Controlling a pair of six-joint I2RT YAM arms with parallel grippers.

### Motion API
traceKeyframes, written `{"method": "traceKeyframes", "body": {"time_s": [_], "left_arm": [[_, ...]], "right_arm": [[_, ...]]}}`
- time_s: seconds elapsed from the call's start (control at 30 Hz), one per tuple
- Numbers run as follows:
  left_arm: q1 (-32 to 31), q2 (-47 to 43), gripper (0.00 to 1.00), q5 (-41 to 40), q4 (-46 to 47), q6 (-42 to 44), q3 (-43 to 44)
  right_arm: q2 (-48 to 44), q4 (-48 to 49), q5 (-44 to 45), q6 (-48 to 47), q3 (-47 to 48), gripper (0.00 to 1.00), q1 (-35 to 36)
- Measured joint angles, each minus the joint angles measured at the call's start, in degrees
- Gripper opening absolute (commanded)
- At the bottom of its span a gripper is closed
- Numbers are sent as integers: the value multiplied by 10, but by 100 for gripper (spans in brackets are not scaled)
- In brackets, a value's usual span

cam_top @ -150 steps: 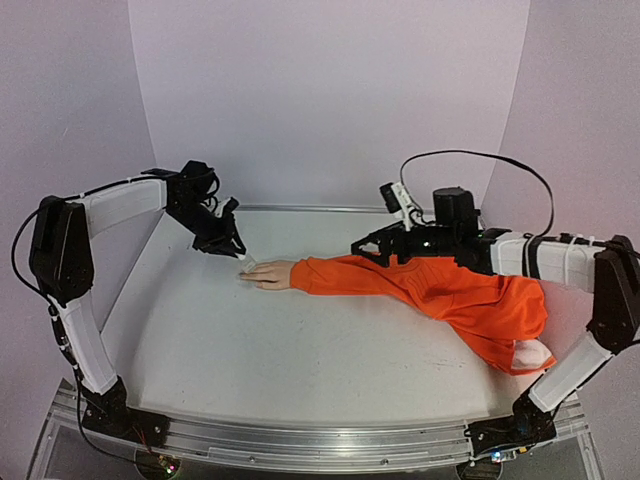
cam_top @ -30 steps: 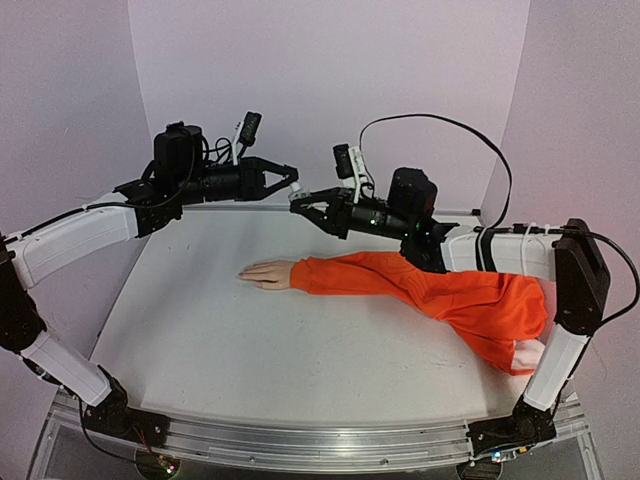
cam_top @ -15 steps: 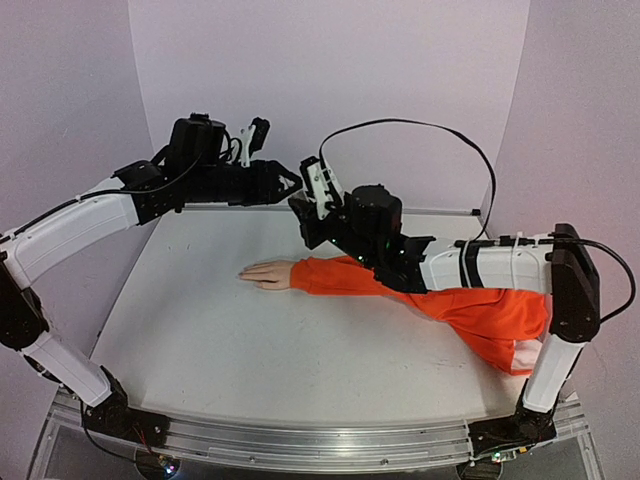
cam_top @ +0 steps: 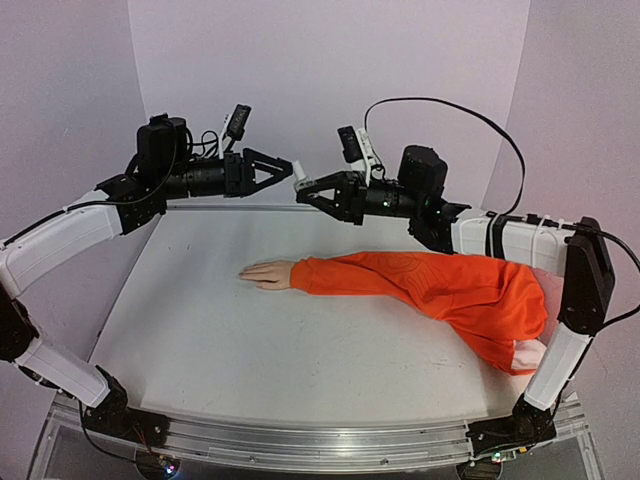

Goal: Paint the nails

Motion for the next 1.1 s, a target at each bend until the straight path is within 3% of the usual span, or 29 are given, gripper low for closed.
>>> {"method": "traceKeyframes", "body": {"time_s": [0.2,0.47,0.67,0.97,1.1], "left_arm": [[-6,0,58,60,65,-19,-9],[-14,2,40,78,89,-23,-10],[-16,5,31,70,92,-21,-10],[-18,7,1,30,85,4,-11],[-24,7,0,-27,56,25,-4]], "right_arm": [[21,61,-86,102,19,0,9],[41,96,-101,153,19,0,8],[44,113,-99,166,19,0,8],[45,116,-83,168,21,0,9],[44,86,-28,124,19,0,10]]}}
